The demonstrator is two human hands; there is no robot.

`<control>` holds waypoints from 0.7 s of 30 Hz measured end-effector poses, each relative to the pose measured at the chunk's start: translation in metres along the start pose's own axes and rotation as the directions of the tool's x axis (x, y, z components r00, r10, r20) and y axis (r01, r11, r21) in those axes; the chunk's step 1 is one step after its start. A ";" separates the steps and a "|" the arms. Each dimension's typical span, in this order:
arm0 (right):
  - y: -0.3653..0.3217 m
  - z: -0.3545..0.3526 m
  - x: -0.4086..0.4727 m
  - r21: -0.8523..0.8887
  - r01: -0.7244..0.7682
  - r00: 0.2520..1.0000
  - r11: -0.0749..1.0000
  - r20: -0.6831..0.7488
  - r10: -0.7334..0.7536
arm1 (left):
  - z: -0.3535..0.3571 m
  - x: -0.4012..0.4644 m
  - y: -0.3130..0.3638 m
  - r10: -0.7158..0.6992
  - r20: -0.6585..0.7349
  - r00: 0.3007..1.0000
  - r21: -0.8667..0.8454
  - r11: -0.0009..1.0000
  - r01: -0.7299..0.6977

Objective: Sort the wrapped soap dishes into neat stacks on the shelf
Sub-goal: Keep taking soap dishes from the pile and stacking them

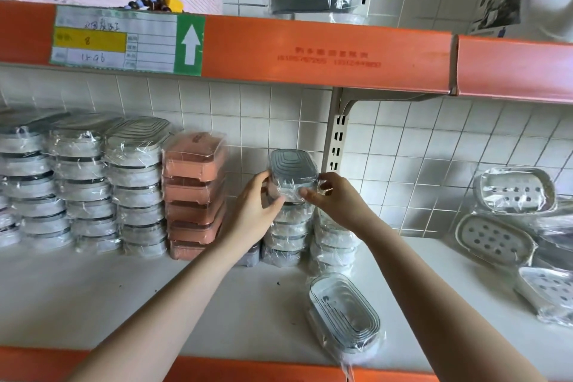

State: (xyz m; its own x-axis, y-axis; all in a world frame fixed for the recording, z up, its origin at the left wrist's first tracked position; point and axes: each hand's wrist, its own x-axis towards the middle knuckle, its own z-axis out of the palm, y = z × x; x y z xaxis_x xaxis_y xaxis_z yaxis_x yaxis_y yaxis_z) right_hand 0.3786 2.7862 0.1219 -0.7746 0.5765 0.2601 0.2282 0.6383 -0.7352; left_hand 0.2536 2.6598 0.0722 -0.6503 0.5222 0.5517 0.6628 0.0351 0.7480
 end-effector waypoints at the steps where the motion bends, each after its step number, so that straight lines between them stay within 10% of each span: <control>1: 0.001 0.002 0.000 0.012 0.004 1.000 1.000 -0.008 -0.004 | 0.001 0.000 -0.001 0.010 0.003 1.000 -0.006 1.000 -0.010; 21: 0.004 0.014 -0.005 0.004 -0.016 0.997 1.000 -0.070 0.016 | 0.008 0.001 -0.003 -0.013 0.001 1.000 0.075 0.997 0.013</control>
State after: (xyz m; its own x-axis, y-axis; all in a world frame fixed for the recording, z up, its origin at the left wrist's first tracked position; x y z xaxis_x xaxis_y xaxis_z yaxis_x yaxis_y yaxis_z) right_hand 0.3749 2.7790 0.1092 -0.7279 0.6207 0.2913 0.2382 0.6273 -0.7415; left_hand 0.2542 2.6669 0.0674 -0.6587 0.5223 0.5416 0.6803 0.1058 0.7253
